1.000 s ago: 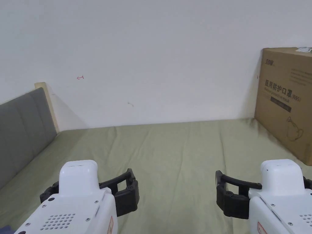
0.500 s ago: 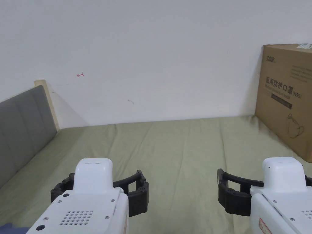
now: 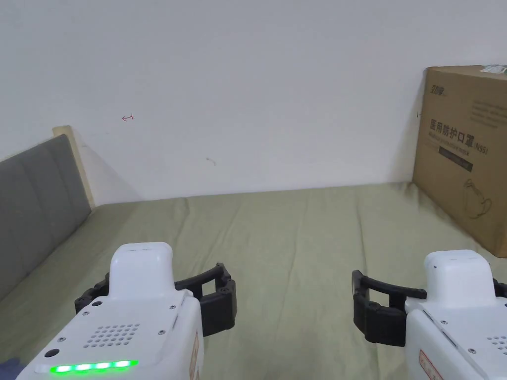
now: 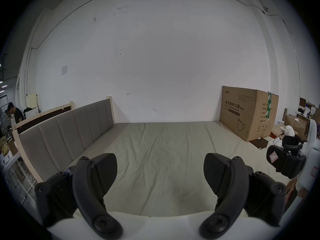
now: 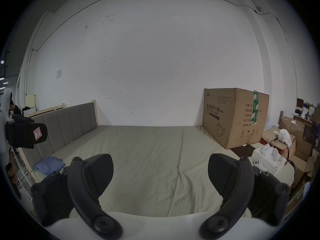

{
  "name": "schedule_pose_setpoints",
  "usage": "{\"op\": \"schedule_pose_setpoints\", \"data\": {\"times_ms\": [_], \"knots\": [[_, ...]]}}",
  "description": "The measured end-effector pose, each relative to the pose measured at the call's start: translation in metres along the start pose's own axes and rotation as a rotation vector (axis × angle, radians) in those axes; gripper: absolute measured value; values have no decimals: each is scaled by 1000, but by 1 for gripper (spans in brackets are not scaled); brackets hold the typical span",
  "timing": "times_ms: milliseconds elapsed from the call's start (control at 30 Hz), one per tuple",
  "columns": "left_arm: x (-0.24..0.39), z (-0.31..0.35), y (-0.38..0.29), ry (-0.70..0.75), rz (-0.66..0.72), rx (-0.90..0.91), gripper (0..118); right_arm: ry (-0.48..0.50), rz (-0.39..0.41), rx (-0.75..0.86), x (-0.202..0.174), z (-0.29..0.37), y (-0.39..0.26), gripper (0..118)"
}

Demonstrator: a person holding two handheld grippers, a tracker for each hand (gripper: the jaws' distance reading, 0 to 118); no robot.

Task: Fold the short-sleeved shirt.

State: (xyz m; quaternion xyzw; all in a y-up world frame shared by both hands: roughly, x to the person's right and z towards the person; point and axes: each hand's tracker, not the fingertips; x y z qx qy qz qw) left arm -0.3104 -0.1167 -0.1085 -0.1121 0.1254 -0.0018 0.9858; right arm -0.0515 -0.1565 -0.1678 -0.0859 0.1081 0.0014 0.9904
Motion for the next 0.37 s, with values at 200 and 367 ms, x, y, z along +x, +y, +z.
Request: {"op": "schedule_pose_setpoints", "data": {"times_ms": [200,367], "knots": [[0,3,-1,-6,-13,29,106,2,-7,-4,0,-1,1,111],[2,3,-1,-10,-18,34,106,2,-2,-11,0,-1,0,111]]}}
